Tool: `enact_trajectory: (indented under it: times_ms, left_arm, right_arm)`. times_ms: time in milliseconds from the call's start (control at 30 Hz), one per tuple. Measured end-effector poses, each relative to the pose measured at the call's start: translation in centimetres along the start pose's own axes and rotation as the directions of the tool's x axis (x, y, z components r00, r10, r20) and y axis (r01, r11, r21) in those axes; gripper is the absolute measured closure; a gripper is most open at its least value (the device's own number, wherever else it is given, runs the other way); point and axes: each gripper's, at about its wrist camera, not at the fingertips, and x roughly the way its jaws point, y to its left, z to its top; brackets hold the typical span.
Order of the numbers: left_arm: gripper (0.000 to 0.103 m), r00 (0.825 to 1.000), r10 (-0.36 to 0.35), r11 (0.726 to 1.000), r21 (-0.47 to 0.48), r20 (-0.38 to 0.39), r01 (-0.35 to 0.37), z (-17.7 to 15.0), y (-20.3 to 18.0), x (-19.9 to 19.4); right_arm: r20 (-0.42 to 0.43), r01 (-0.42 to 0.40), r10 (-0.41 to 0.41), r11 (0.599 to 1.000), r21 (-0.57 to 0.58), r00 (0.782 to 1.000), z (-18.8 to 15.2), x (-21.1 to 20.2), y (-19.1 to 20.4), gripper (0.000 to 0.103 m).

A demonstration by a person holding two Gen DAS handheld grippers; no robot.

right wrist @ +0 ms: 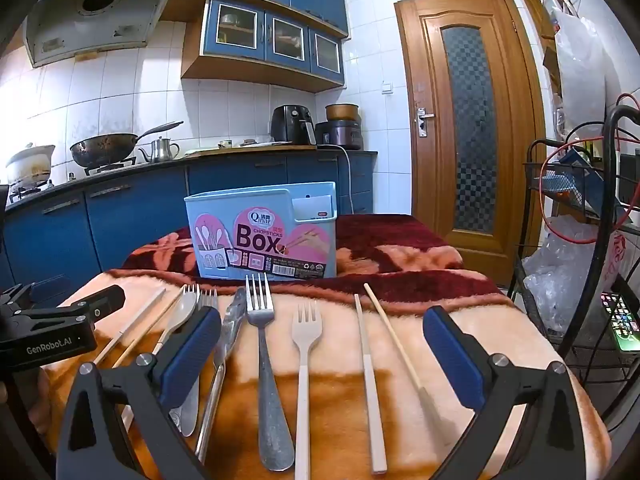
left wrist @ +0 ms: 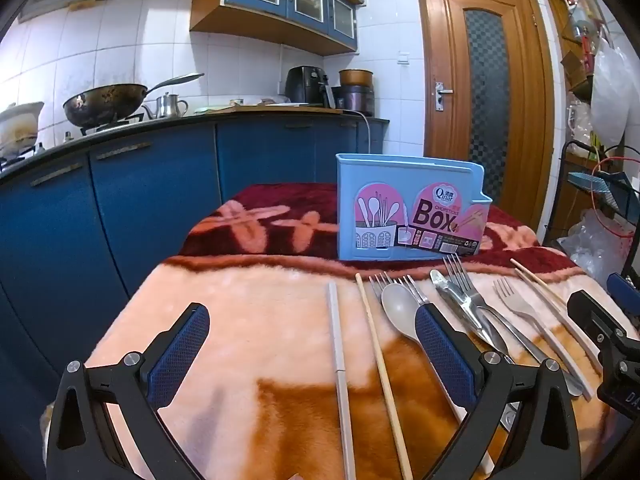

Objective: Organize utensils

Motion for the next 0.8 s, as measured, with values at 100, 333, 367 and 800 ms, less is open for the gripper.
enact_trajectory:
  times_ms: [100, 333, 367, 800]
  left_arm:
    - [0.001, 1.0, -0.001, 1.0, 0.001, 0.001, 0.001, -0.01, 0.19, -0.1]
    - [0.001, 1.0, 0.002, 1.0, 0.004, -0.002, -0.002, 0.06, -0.23, 0.05]
    - [0.001, 1.0, 0.002, 1.0, 0.004, -0.002, -0.002, 0.08, -0.21, 0.04]
    - [0.001, 1.0, 0.003, 1.0, 0.005, -0.001, -0.003, -0.01, -0.29, 0.09]
  right_arm:
    - [-0.001, 0.0, 0.0, 1.0, -0.001, 1.0, 0.02, -0.05, 0.0, 0.0]
    - [-0.001, 0.001, -0.001, 1.0, -0.001, 1.0, 0.03, -0.1, -0.01, 0.0]
    - [-0.001, 0.001, -0.001, 1.0, -0.002, 1.0, 0.03, -0.1, -0.01, 0.0]
    - [-0.002, 0.001, -0.001, 1.0, -0.002, 1.0, 0.04, -0.13, -0.02, 0.0]
